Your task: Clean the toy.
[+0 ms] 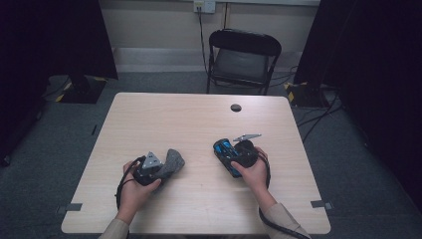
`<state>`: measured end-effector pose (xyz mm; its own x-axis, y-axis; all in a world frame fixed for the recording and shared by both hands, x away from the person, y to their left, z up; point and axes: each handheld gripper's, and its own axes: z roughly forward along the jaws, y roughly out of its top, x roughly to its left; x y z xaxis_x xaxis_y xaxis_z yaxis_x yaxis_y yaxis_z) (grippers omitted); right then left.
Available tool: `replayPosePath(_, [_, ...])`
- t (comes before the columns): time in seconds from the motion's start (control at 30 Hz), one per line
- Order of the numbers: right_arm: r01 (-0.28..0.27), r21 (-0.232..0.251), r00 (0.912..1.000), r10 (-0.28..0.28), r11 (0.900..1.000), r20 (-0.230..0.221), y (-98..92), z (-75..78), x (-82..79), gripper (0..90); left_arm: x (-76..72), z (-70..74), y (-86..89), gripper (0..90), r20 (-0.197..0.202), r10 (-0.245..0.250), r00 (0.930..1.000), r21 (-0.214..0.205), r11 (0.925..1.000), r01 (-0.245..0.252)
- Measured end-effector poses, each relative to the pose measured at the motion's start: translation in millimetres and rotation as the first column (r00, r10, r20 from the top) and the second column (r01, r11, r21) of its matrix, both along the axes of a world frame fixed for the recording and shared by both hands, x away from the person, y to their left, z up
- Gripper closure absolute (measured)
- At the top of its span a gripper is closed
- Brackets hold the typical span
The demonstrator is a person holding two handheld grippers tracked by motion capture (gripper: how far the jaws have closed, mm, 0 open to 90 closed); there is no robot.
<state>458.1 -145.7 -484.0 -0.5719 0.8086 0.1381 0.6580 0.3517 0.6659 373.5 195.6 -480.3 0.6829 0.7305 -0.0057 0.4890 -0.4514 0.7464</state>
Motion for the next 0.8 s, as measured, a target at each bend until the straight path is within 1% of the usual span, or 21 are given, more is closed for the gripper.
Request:
replayPosePath(0.17, [-0.019, -0.001, 0.9998, 0.019, 0.9998, -0.006, -2.1, 0.9, 0.5, 26.3, 1.0, -0.3, 0.4, 67.0, -0.006, 0.004, 1.0000, -0.011, 0.9999, -0.004])
replayPosePath(0.23, [-0.026, -0.001, 0.9997, 0.026, 0.9996, 0.000, -2.8, 1.3, 0.2, 26.3, 2.0, -0.3, 0.8, 67.0, -0.008, 0.008, 0.9999, -0.019, 0.9998, -0.008])
replayPosePath(0.43, [-0.029, 0.008, 0.9996, 0.029, 0.9995, -0.006, -4.1, 0.9, 0.8, 26.1, 2.3, -0.3, 0.5, 67.0, -0.006, 0.008, 0.9999, -0.013, 0.9999, -0.008])
replayPosePath(0.47, [-0.030, 0.007, 0.9995, 0.030, 0.9995, -0.008, -4.1, 1.2, 1.0, 26.0, 2.1, -0.5, 0.3, 67.0, -0.009, 0.011, 0.9999, -0.018, 0.9998, -0.011])
replayPosePath(0.57, [-0.033, 0.012, 0.9994, 0.033, 0.9994, -0.010, -4.7, 2.1, 1.2, 26.0, 2.4, -0.8, 0.4, 67.0, -0.006, 0.006, 1.0000, -0.008, 0.9999, -0.007])
replayPosePath(0.6, [-0.031, 0.015, 0.9995, 0.032, 0.9994, -0.010, -5.1, 2.3, 1.3, 25.7, 2.2, -1.0, -0.1, 67.0, -0.009, 0.006, 0.9999, -0.012, 0.9999, -0.006])
replayPosePath(0.8, [-0.037, 0.013, 0.9993, 0.037, 0.9992, 0.001, -6.1, 4.6, 1.6, 24.8, 2.0, -1.1, -0.2, 67.0, -0.015, 0.010, 0.9998, -0.017, 0.9998, -0.010])
